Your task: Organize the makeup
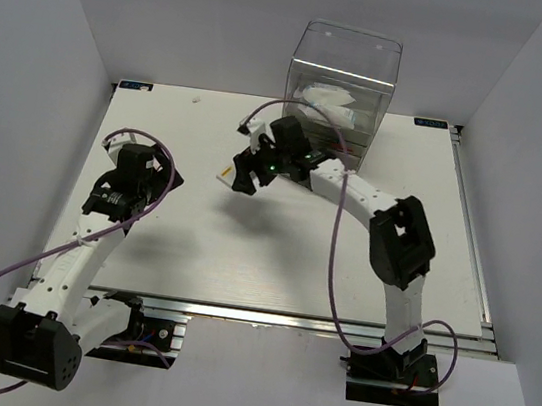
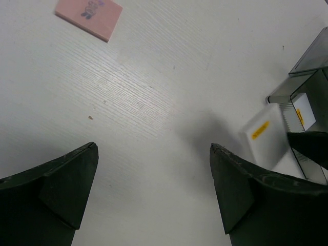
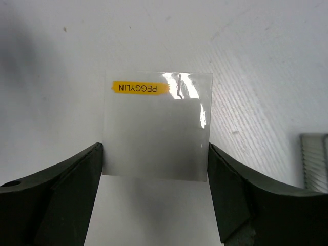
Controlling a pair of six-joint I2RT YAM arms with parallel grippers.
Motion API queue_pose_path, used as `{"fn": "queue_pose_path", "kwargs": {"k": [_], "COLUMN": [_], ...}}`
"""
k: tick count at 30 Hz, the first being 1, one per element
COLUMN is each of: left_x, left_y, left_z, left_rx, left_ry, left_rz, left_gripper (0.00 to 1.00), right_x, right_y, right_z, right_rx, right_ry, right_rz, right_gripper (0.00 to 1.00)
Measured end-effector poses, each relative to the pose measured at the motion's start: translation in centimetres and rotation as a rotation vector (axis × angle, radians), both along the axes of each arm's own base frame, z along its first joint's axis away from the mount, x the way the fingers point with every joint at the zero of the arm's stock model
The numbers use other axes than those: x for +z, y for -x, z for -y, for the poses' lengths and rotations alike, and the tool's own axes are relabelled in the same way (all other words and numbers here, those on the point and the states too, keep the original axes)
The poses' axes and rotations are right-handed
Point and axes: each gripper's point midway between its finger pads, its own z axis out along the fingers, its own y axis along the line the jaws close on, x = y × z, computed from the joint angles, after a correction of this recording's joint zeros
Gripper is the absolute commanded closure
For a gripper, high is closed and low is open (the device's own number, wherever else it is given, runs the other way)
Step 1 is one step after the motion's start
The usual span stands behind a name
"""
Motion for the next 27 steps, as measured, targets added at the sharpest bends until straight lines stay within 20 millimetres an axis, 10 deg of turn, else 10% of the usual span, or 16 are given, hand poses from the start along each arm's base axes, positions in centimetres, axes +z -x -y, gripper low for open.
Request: {"fn": "queue_pose_path", "kwargs": {"k": [7,17,24,27], "left_x": [-1.1,-3.3,-2.9,-3.3], "left_y": [-1.1,-2.3,-2.9,-3.3], "left_z": [0.2,0.2,0.3,0.2], "left_rx": [-0.013,-0.047,-0.056,-0.059], "left_ry": [-0.013,-0.058,-0.068,-0.076], "left_rz": [-0.023,-0.102,-0.084,-0.107], "left_gripper": [0.02,0.02,0.02,0.02], "right_x": [6.9,2.8,1.3,0.4], "right_y": [-3.4,-9.9,-11.0,-11.2], "right_z": [6.2,17.2,19.7,20.4], "right_rx": [-0.132,-0.346,-0.366,-0.37], "right_ry": [-0.053,0.237,0.375,0.41], "right_rz": [0.124,0.277,0.348,0.351], "right_gripper": [0.99,0.81,0.16,0.11]}}
